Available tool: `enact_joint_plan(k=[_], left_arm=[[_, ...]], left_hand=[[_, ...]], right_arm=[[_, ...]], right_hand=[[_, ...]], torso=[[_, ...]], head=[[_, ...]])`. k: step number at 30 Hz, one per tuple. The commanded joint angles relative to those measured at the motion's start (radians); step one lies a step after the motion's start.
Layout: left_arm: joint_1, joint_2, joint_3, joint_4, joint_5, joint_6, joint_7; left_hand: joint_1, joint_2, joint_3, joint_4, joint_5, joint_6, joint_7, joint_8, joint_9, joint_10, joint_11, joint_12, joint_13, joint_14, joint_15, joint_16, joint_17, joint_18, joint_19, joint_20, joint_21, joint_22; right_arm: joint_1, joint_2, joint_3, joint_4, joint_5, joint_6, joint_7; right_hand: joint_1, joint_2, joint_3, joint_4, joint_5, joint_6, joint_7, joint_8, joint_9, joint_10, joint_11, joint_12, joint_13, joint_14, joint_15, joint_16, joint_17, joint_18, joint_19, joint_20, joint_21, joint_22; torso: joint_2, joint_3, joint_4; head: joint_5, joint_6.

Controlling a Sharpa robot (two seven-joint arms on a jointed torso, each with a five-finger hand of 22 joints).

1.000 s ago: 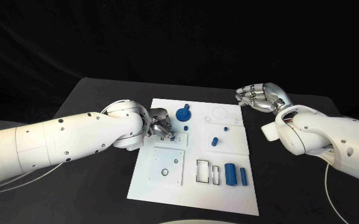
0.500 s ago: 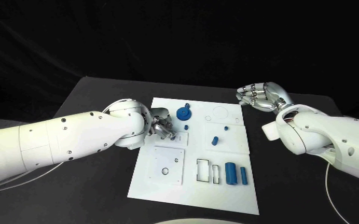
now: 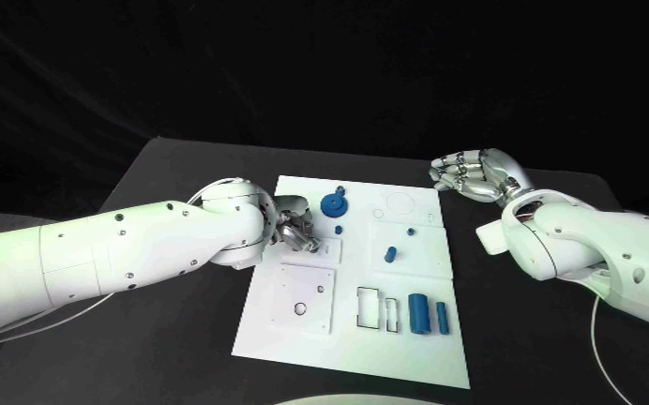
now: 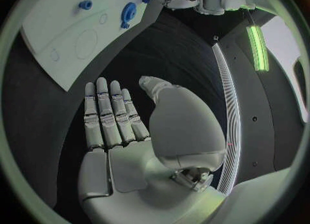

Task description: Assemble the parts on the task board

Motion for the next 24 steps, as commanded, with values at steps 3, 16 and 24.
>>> enact_joint_plan(k=[3,16,24], left_arm=[[-0.006,0.000,-0.002,0.005,-0.016,0.044,0.001],[-0.007,-0.005,-0.002,0.008,0.001,0.039,0.000],[-0.007,-0.008,-0.002,0.010,0.022,0.030,0.000]], left_hand=[[-0.003,0.006,0.230,-0.222,0.004,0.008,-0.010,0.005,-0.002,0.006,-0.002,0.001,-0.001,0.062,-0.006,0.006,0.093,-0.011,0.007,0.001,0.004,0.002],[-0.012,0.004,0.243,-0.230,0.006,0.011,-0.010,0.010,-0.006,0.010,-0.003,0.005,0.004,0.062,-0.007,0.006,0.094,-0.011,0.008,0.000,0.006,0.004],[-0.017,0.004,0.252,-0.235,0.007,0.012,-0.011,0.015,-0.008,0.013,-0.003,0.008,0.007,0.062,-0.008,0.006,0.094,-0.012,0.010,-0.001,0.007,0.006]], right_arm=[[-0.001,-0.001,0.000,-0.001,-0.003,0.017,0.002],[-0.001,-0.002,0.000,-0.002,-0.002,0.018,0.000],[-0.001,-0.002,0.000,-0.002,-0.002,0.018,-0.001]], right_hand=[[-0.009,-0.002,-0.003,0.005,0.005,0.008,0.058,-0.003,-0.001,0.000,0.006,0.007,-0.001,0.005,0.001,-0.006,-0.002,0.012,0.004,-0.001,-0.005,-0.001],[-0.011,0.000,-0.003,0.006,0.007,0.008,0.058,-0.003,-0.002,0.000,0.006,0.007,-0.002,0.006,0.001,-0.008,-0.002,0.012,0.004,-0.001,-0.005,-0.003],[-0.012,0.001,-0.003,0.007,0.008,0.008,0.058,-0.003,-0.002,-0.001,0.006,0.008,-0.002,0.006,0.001,-0.008,-0.003,0.012,0.004,-0.001,-0.005,-0.004]], torso=[[0.000,-0.0002,0.0004],[0.000,-0.0003,0.0006],[0.000,-0.0001,0.0005]], head=[[0.002,0.000],[-0.001,-0.005],[0.000,-0.006]])
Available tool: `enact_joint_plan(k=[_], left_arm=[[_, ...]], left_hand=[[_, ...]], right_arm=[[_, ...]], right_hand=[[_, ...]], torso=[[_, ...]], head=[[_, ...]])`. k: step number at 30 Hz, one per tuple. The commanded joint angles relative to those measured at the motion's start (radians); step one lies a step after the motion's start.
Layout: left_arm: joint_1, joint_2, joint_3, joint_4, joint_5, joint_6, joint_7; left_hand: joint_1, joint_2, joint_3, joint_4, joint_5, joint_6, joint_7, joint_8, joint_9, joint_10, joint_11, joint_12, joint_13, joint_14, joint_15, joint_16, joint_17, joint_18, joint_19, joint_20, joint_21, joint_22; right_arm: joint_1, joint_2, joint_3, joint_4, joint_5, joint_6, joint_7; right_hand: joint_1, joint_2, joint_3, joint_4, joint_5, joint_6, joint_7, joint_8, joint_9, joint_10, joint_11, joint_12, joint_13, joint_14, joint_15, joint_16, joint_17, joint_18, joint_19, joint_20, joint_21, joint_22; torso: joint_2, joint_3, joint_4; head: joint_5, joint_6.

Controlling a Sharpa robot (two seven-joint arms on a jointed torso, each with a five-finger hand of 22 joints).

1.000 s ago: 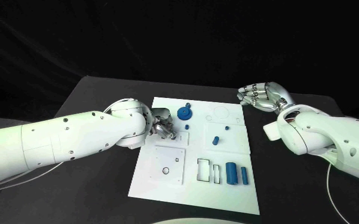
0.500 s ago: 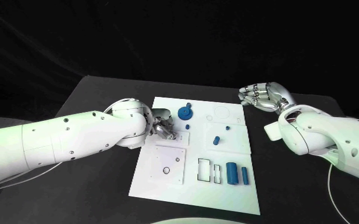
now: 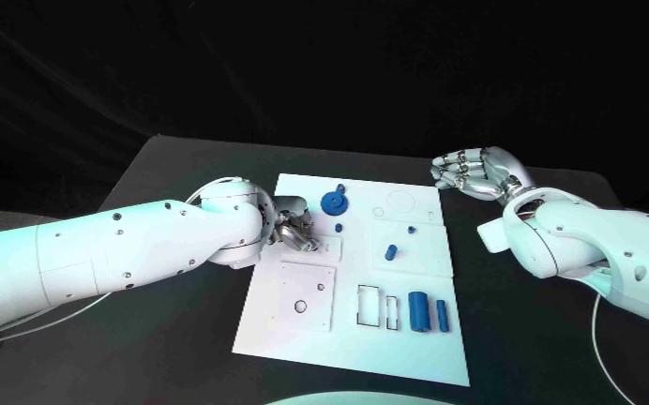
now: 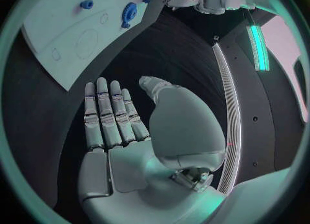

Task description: Assemble the parts on the task board

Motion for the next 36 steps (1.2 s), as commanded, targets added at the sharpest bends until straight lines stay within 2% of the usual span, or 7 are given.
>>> enact_joint_plan(k=[1,6,21,36], left_arm=[[-0.004,0.000,-0.002,0.002,0.027,0.013,0.001],[-0.004,0.001,-0.001,-0.001,0.042,0.007,0.001],[-0.003,0.008,0.001,-0.014,0.074,0.011,0.000],[-0.003,0.013,0.001,-0.023,0.089,0.006,0.002]], left_hand=[[0.000,0.011,0.246,-0.241,0.004,0.005,-0.008,0.004,-0.001,0.009,0.000,0.004,0.002,0.058,-0.004,0.006,0.094,-0.012,0.010,-0.001,0.004,0.001],[-0.002,0.011,0.249,-0.242,0.004,0.005,-0.008,0.006,-0.001,0.010,0.000,0.004,0.002,0.058,-0.004,0.006,0.094,-0.012,0.010,-0.001,0.004,0.002],[-0.012,0.009,0.254,-0.245,0.004,0.005,-0.008,0.010,-0.003,0.014,0.000,0.009,0.007,0.058,-0.005,0.005,0.093,-0.013,0.011,-0.002,0.005,0.005],[-0.081,0.018,0.208,-0.212,-0.011,0.008,-0.020,0.025,-0.020,0.031,-0.007,0.026,0.027,0.059,-0.008,0.006,0.093,-0.013,0.010,0.002,0.002,0.006]], right_arm=[[-0.001,0.000,0.000,0.000,-0.003,0.015,0.001],[-0.001,0.001,0.000,-0.001,0.006,0.017,-0.001],[-0.001,0.000,0.000,0.000,0.011,0.016,-0.002],[-0.001,0.000,0.000,0.001,0.011,0.018,-0.003]], right_hand=[[-0.012,0.001,0.000,0.004,0.004,0.008,0.058,-0.003,-0.001,-0.001,0.006,0.004,-0.001,0.006,0.001,-0.004,-0.002,0.012,0.004,-0.001,-0.005,-0.001],[-0.012,0.001,0.000,0.004,0.005,0.007,0.058,-0.004,-0.001,-0.001,0.006,0.004,-0.001,0.006,0.001,-0.005,-0.002,0.012,0.004,-0.001,-0.005,-0.001],[-0.012,0.003,0.001,0.004,0.010,0.006,0.058,-0.004,-0.002,-0.002,0.007,0.004,-0.002,0.005,0.001,-0.007,-0.003,0.011,0.003,-0.001,-0.006,-0.004],[-0.012,0.005,0.002,0.004,0.011,0.006,0.058,-0.004,-0.002,-0.003,0.007,0.004,-0.003,0.005,0.001,-0.008,-0.004,0.011,0.002,-0.001,-0.006,-0.005]], torso=[[0.000,0.0001,-0.0001],[0.000,0.0001,-0.0006],[0.000,0.0012,-0.0003],[0.000,0.0004,-0.0004]], head=[[-0.001,-0.001],[-0.003,-0.008],[-0.006,-0.008],[-0.006,-0.008]])
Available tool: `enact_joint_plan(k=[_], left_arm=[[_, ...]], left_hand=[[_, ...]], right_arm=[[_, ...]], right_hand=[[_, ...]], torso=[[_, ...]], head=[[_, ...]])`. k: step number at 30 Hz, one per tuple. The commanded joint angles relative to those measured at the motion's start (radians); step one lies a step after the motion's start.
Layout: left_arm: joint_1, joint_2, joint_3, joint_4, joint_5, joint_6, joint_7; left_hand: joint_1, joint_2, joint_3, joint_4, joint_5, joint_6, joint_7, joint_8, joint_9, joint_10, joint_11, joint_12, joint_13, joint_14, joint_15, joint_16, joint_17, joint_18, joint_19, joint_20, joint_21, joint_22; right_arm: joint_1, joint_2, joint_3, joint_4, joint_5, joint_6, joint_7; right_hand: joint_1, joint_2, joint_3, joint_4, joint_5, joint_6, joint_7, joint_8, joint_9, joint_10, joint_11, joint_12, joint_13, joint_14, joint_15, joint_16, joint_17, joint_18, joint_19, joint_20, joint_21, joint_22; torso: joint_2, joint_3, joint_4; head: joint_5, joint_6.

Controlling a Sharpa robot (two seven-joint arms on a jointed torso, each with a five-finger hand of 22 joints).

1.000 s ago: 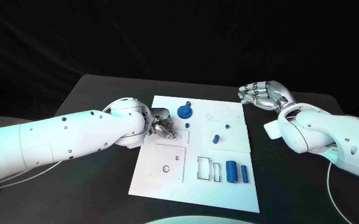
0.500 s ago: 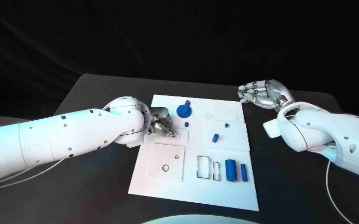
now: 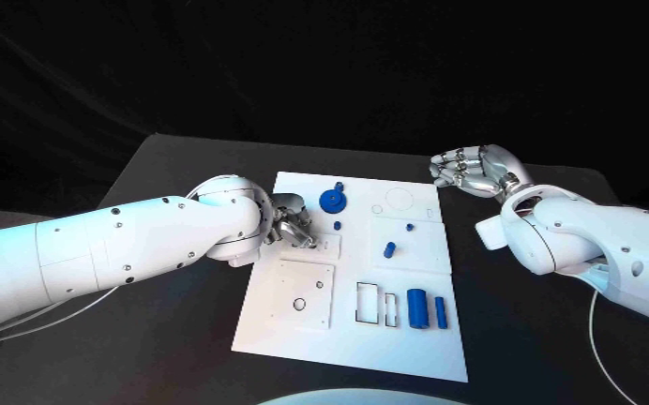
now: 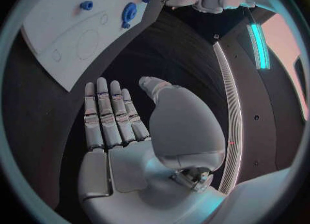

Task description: Assemble the parts on the task board

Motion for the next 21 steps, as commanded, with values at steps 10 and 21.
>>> enact_joint_plan(k=[10,21], left_arm=[[-0.002,0.006,-0.001,-0.002,0.019,0.009,0.004],[-0.002,0.007,-0.001,-0.007,0.025,0.011,0.004]], left_hand=[[-0.043,0.008,0.119,-0.131,-0.005,0.002,-0.016,0.010,-0.014,0.006,-0.005,0.010,0.004,0.059,-0.011,0.005,0.093,-0.013,0.002,0.004,-0.001,-0.001],[-0.077,0.014,0.049,-0.075,-0.009,0.011,-0.020,0.013,-0.035,0.006,-0.008,0.013,0.007,0.059,-0.014,0.005,0.093,-0.013,0.004,0.005,-0.005,-0.001]], right_arm=[[-0.001,-0.001,0.000,0.002,-0.003,0.018,0.000],[0.000,-0.002,0.000,0.001,-0.005,0.018,-0.002]], right_hand=[[-0.009,0.002,0.002,0.005,0.005,0.006,0.058,-0.004,-0.002,-0.003,0.007,0.004,-0.001,0.005,0.002,-0.005,-0.002,0.011,0.002,0.000,-0.006,-0.002],[-0.009,0.001,0.002,0.004,0.005,0.006,0.058,-0.004,-0.002,-0.003,0.007,0.005,-0.001,0.005,0.002,-0.006,-0.003,0.011,0.001,0.000,-0.006,-0.003]], torso=[[0.000,-0.0007,0.0003],[0.000,-0.0010,-0.0006]], head=[[-0.001,-0.002],[-0.001,-0.002]])
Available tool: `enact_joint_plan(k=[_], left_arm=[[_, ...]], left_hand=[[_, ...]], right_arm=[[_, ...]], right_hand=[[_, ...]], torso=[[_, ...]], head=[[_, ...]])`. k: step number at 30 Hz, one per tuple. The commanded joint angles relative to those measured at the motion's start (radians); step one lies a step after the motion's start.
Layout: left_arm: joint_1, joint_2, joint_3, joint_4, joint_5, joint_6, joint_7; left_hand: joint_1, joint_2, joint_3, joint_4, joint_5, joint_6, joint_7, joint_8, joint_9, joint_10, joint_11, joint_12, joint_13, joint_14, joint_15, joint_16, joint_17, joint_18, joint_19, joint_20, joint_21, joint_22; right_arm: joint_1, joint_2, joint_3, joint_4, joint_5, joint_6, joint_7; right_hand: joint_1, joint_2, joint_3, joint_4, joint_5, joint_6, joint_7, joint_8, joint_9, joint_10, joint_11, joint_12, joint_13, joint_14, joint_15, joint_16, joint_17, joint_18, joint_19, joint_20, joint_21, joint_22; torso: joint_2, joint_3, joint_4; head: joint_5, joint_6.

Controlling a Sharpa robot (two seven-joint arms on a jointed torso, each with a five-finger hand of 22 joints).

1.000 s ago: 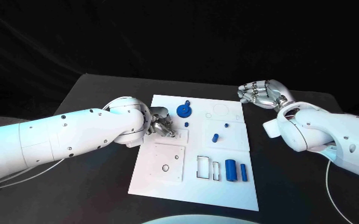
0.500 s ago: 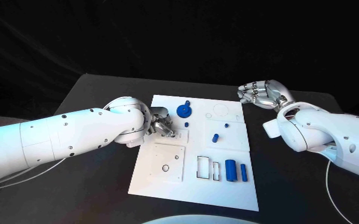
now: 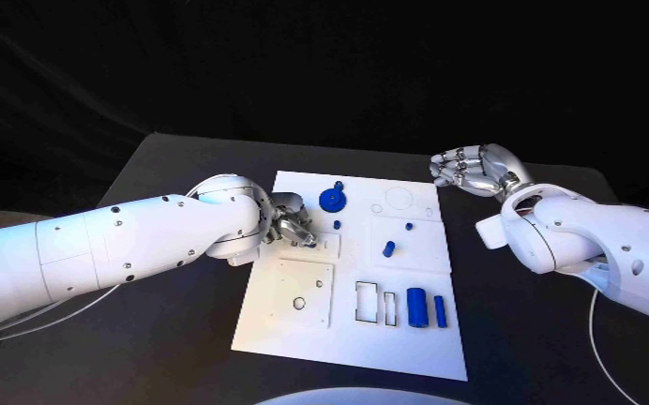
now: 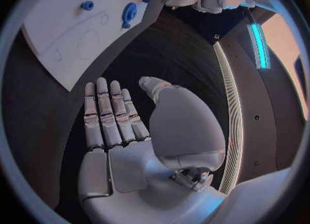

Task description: Assemble the parts on the task board

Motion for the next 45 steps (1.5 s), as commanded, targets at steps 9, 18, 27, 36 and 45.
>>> enact_joint_plan(k=[9,18,27,36,45], left_arm=[[-0.002,0.005,0.000,-0.004,0.014,0.014,0.006],[-0.002,0.006,0.000,-0.007,0.014,0.012,0.006],[-0.002,0.006,0.000,-0.009,0.014,0.013,0.006],[-0.002,0.007,0.000,-0.011,0.014,0.013,0.006],[-0.002,0.007,0.000,-0.011,0.014,0.015,0.006]], left_hand=[[-0.021,-0.005,-0.050,0.027,0.000,0.022,-0.012,0.008,-0.020,0.004,-0.007,0.009,0.006,0.059,-0.009,0.005,0.093,-0.014,0.009,0.004,-0.005,0.005],[-0.028,-0.002,-0.089,0.057,0.000,0.026,-0.013,0.008,-0.031,0.005,-0.008,0.011,0.007,0.060,-0.009,0.006,0.094,-0.015,0.011,0.003,-0.005,0.007],[-0.028,-0.003,-0.135,0.086,0.000,0.031,-0.014,0.010,-0.041,0.007,-0.008,0.013,0.010,0.060,-0.009,0.006,0.094,-0.016,0.014,0.003,-0.004,0.011],[-0.018,-0.007,-0.184,0.112,0.001,0.033,-0.015,0.011,-0.052,0.007,-0.009,0.013,0.010,0.060,-0.010,0.006,0.094,-0.016,0.016,0.002,-0.005,0.012],[-0.014,-0.007,-0.198,0.121,0.001,0.034,-0.015,0.011,-0.055,0.008,-0.009,0.014,0.012,0.060,-0.010,0.006,0.094,-0.016,0.016,0.002,-0.005,0.012]], right_arm=[[0.000,0.000,0.000,0.001,-0.006,0.016,0.001],[0.000,0.000,0.000,0.001,-0.006,0.017,0.000],[0.000,-0.001,0.000,0.002,-0.006,0.017,0.000],[0.000,-0.001,0.000,0.002,-0.006,0.019,0.000],[0.000,-0.001,0.000,0.002,-0.006,0.020,0.000]], right_hand=[[-0.010,-0.001,0.001,0.004,0.005,0.007,0.058,-0.004,-0.001,-0.002,0.007,0.005,-0.001,0.004,0.002,-0.007,-0.001,0.011,0.001,0.000,-0.007,-0.002],[-0.011,-0.001,0.000,0.004,0.005,0.007,0.058,-0.004,-0.001,-0.002,0.007,0.005,-0.001,0.004,0.002,-0.008,-0.002,0.011,0.000,0.000,-0.007,-0.003],[-0.011,-0.001,0.000,0.004,0.006,0.007,0.058,-0.004,-0.002,-0.002,0.007,0.006,-0.001,0.003,0.002,-0.009,-0.002,0.011,-0.001,0.000,-0.007,-0.004],[-0.013,-0.002,-0.001,0.005,0.006,0.007,0.059,-0.004,-0.002,-0.002,0.007,0.006,-0.002,0.003,0.003,-0.010,-0.003,0.011,-0.002,0.000,-0.007,-0.005],[-0.016,-0.004,-0.003,0.006,0.006,0.008,0.059,-0.004,-0.002,-0.002,0.007,0.007,-0.002,0.003,0.003,-0.011,-0.004,0.010,-0.003,0.000,-0.007,-0.007]], torso=[[0.000,0.0004,0.0001],[0.000,0.0003,-0.0001],[0.000,0.0001,-0.0002],[0.000,-0.0001,0.0000],[0.000,0.0000,0.0000]], head=[[-0.001,0.000],[-0.002,0.001],[-0.002,0.001],[-0.003,0.000],[-0.003,-0.001]])
